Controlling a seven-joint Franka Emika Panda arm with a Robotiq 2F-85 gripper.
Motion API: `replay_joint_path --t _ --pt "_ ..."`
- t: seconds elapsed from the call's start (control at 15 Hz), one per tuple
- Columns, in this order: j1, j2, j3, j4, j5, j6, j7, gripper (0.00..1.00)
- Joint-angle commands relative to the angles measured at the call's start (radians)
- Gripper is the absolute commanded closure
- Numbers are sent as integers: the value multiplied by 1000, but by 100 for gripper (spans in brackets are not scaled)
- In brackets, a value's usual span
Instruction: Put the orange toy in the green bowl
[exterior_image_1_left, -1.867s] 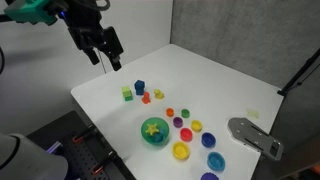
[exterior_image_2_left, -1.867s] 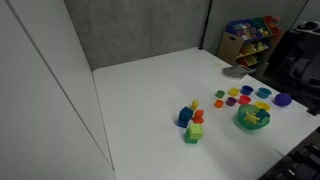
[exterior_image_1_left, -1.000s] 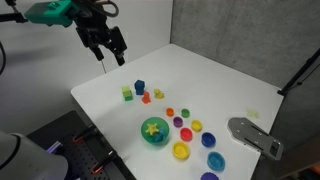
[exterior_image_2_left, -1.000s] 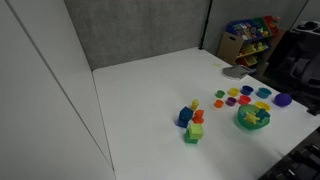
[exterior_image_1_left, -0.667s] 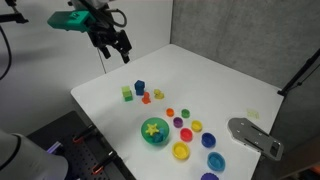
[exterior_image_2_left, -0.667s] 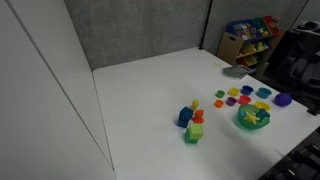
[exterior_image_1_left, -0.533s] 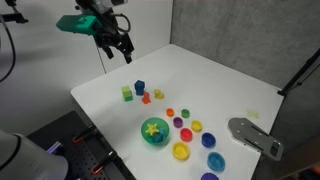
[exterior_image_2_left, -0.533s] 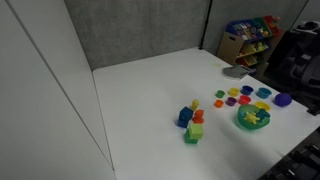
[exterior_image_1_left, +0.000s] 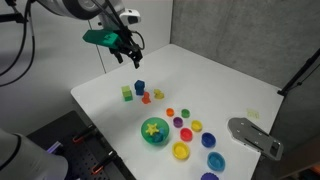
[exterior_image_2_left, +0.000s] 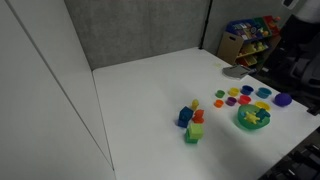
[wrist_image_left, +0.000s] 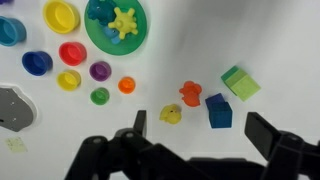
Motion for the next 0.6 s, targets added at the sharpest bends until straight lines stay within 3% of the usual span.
replay_joint_path --t 0.0,0.53 --pt "8 124 11 62 29 48 11 0" --pt "25 394 52 137 2 203 78 0"
